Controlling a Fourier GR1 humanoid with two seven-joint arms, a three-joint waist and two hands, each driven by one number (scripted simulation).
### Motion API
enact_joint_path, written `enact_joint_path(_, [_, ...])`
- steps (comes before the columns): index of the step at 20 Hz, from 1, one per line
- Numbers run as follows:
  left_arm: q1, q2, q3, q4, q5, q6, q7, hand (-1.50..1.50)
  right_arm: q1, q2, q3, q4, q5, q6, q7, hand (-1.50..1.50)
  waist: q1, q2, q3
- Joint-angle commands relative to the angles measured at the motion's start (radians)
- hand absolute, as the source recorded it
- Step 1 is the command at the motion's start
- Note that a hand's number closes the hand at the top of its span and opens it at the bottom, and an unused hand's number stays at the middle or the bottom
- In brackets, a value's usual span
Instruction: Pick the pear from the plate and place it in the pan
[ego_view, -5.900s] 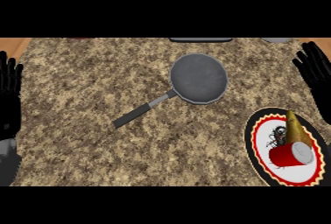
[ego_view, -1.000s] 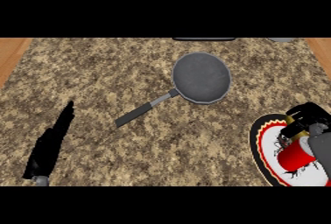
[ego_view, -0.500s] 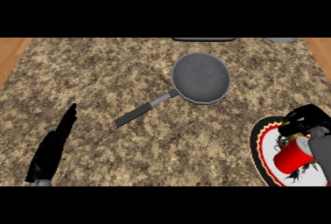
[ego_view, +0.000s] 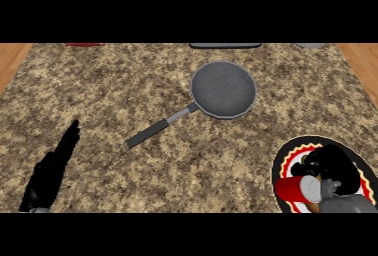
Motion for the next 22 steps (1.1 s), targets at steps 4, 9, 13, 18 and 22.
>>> enact_joint_path(4, [0.003, -0.017, 0.003, 0.026, -0.017, 0.024, -0.025, 0.00, 0.010, -0.033, 0.124, -0.306, 0.415, -0.070, 0.199, 1.50, -0.001, 0.002, 0.002])
enact_joint_path(9, [-0.033, 0.003, 0.006, 0.040, -0.004, -0.017, -0.036, 0.00, -0.132, -0.016, 0.172, -0.457, 0.616, 0.109, 0.226, 1.50, 0.025, 0.012, 0.005])
enact_joint_path(13, [-0.069, -0.020, -0.007, 0.026, -0.013, -0.014, 0.022, 0.00, -0.303, 0.108, 0.176, -0.369, 0.692, 0.161, 0.194, 1.50, 0.040, 0.018, 0.008])
enact_joint_path(18, [-0.023, -0.017, 0.010, 0.018, -0.004, -0.028, -0.033, 0.00, -0.467, 0.196, 0.017, -0.138, 0.624, 0.044, 0.059, 1.50, 0.048, 0.021, 0.009])
enact_joint_path(22, [-0.044, -0.031, -0.007, 0.030, -0.025, -0.020, -0.021, 0.00, -0.554, 0.235, -0.086, 0.108, 0.592, -0.145, -0.042, 1.50, 0.056, 0.027, 0.010])
